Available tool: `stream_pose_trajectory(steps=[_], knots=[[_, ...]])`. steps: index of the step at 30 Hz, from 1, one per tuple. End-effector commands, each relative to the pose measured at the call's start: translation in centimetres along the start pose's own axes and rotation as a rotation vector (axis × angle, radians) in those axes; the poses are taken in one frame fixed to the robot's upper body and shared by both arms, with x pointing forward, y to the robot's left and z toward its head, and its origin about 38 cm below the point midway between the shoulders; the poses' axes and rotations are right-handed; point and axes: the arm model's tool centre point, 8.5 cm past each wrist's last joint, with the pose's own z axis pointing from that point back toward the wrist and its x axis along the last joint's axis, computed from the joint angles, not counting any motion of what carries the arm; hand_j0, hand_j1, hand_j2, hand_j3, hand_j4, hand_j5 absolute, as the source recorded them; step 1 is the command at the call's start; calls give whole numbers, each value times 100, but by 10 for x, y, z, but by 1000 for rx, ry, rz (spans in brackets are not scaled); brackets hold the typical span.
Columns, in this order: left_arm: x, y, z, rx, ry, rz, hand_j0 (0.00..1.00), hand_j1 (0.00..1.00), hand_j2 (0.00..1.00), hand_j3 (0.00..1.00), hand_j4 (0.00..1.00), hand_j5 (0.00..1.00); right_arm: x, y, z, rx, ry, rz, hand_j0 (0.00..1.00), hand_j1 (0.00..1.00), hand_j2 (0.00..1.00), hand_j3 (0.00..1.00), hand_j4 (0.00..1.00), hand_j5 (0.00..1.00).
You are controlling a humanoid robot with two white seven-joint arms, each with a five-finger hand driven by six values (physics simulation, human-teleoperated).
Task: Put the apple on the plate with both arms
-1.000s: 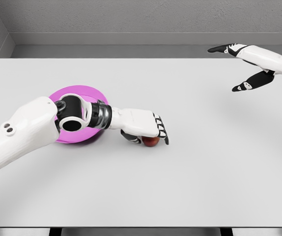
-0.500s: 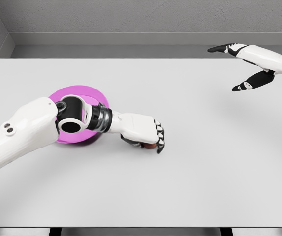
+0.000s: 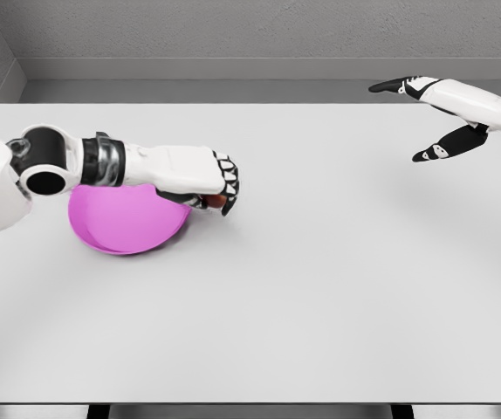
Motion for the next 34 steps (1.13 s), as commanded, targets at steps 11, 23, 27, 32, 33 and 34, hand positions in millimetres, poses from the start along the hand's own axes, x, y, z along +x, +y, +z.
stream_pose_trajectory(steps=[11,23,27,32,33,34], knots=[[-57,-39,91,-8,242,155,46,46,46,46,46,46,-1,2,1,-1,1,-9,100,100,100,100,100,100],[-35,-17,34,109,89,210,100,100,100,100,100,100,-1,3,1,0,2,-12,100,100,100,100,100,100],[-4,9,-19,169,-50,188,100,100,100,100,100,100,-1,3,1,0,2,-12,100,100,100,100,100,100],[-3,12,-25,180,-61,196,100,100,100,100,100,100,0,2,0,0,-1,-9,100,100,100,100,100,100],[-3,13,-25,181,-62,196,100,100,100,100,100,100,1,2,0,0,-5,-6,100,100,100,100,100,100],[-3,13,-25,181,-62,196,100,100,100,100,100,100,1,2,0,0,-5,-6,100,100,100,100,100,100]])
